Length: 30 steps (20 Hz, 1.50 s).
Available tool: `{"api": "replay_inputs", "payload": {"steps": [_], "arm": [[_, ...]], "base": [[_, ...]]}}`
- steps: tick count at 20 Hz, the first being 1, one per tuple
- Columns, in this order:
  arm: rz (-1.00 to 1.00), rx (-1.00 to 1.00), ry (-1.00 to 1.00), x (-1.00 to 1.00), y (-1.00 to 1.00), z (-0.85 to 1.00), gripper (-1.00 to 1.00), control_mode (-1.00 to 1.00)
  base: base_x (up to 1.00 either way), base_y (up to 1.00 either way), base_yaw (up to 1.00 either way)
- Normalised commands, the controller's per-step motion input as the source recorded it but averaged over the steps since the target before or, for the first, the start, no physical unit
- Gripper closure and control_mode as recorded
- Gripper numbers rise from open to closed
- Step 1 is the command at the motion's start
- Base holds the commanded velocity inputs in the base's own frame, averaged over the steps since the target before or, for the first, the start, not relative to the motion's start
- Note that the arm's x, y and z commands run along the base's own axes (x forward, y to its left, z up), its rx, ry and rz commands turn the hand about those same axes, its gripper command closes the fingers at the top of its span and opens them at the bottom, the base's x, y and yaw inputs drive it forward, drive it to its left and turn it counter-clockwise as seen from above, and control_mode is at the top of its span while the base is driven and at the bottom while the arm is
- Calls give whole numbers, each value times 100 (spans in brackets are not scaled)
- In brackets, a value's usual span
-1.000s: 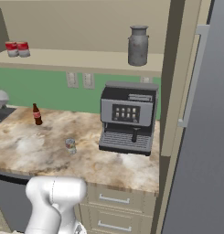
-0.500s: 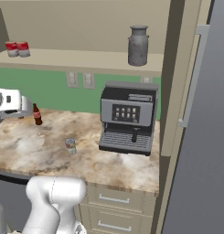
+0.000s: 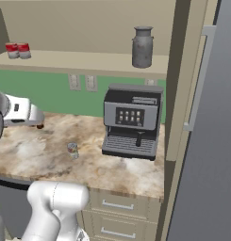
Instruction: Pick the cans from the counter and place them in their designated side in the cabinet.
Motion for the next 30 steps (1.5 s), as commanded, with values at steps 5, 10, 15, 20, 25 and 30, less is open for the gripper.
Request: {"api": "replay_inputs", "payload": {"steps": [5, 10, 15, 20, 25, 30], "arm": [[-16, 3, 11, 0, -49, 0, -100, -100], [-3, 6, 11, 19, -13, -1, -100, -100], [0, 2, 6, 31, -1, -4, -100, -100], [0, 0, 1, 18, -3, -17, -100, -100], [0, 0, -2, 22, 0, -25, -100, -100], [0, 0, -4, 19, 0, -19, -100, -100]], "base": [[0, 0, 0], [0, 0, 0], [0, 0, 0], [0, 0, 0], [0, 0, 0], [0, 0, 0]]}}
